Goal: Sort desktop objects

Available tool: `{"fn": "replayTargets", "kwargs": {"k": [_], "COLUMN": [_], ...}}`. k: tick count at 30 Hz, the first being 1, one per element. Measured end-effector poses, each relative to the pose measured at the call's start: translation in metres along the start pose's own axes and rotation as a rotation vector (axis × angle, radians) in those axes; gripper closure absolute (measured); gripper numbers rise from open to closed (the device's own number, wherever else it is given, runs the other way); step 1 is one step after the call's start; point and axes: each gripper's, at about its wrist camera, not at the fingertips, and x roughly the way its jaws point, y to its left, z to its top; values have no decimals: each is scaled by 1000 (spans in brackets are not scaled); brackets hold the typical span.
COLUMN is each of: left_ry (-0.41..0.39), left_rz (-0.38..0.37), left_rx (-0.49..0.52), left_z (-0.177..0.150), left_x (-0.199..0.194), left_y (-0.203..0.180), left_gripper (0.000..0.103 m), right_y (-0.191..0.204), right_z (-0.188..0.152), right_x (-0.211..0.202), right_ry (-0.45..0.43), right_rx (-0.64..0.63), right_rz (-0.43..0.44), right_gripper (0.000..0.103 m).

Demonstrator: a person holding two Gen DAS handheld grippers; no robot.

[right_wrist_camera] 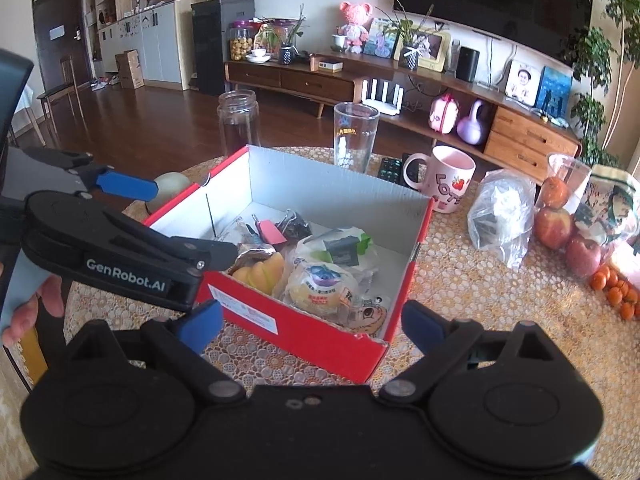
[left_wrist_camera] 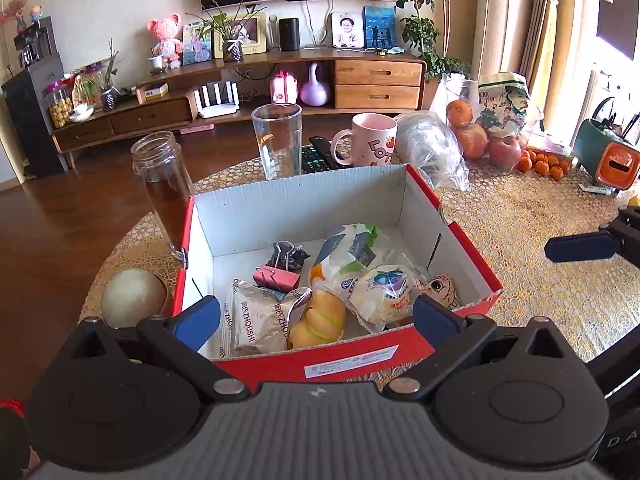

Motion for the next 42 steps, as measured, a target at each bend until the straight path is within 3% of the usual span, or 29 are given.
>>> {"fn": "replayTargets", "kwargs": {"k": [10, 14, 21, 42], "left_ry": [-42, -47, -72, -33], "left_rz": [36, 21, 41, 47], "left_rx": [-20, -70, -55, -87], "left_z": [-17, -26, -33, -49], "left_x": [-10, -10, -15, -10], "left_y": [5, 8, 1, -9], "left_gripper": [0, 0, 0, 0], "right_y": [-2, -10, -19, -25], "right_z": [-18, -21, -27, -51], "right_x": [-14, -16, -18, -20], "right_ry": [-47, -60, -81, -50], "right_rx": [26, 77, 150, 196], "right_rz": [19, 6, -9, -19], "right_gripper": [7, 7, 7, 7]}}
